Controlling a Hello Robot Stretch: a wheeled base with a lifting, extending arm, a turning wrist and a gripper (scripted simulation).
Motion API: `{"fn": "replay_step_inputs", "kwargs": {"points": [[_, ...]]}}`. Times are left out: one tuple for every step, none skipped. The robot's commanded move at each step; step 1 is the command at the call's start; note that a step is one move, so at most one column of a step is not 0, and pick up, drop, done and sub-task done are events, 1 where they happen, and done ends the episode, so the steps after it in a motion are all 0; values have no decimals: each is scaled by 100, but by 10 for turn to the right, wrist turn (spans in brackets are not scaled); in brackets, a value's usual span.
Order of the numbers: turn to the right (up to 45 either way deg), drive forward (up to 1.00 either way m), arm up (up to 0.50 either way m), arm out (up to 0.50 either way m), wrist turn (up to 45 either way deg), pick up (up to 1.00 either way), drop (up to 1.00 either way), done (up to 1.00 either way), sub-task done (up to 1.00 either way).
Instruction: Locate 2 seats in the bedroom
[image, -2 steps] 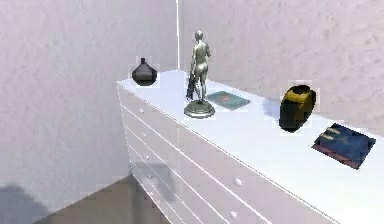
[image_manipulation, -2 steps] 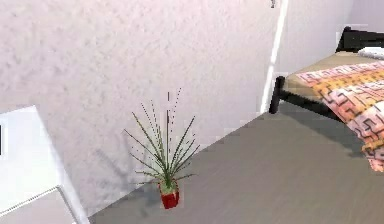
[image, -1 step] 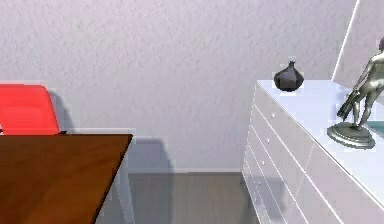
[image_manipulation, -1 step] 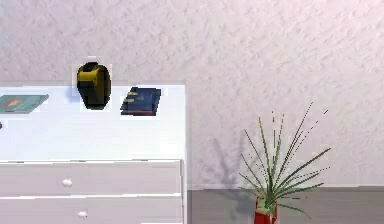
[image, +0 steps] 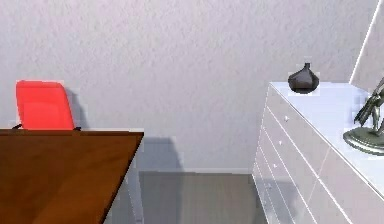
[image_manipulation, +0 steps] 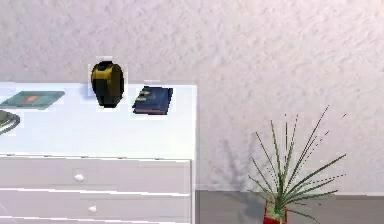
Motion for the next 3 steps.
{"fn": "replay_step_inputs", "kwargs": {"points": [[0, 25, 0, 0, 0, 0, 0, 0, 0], [-90, 0, 0, 0, 0, 0, 0, 0, 0], [0, 55, 0, 0, 0, 0, 0, 0, 0]]}}
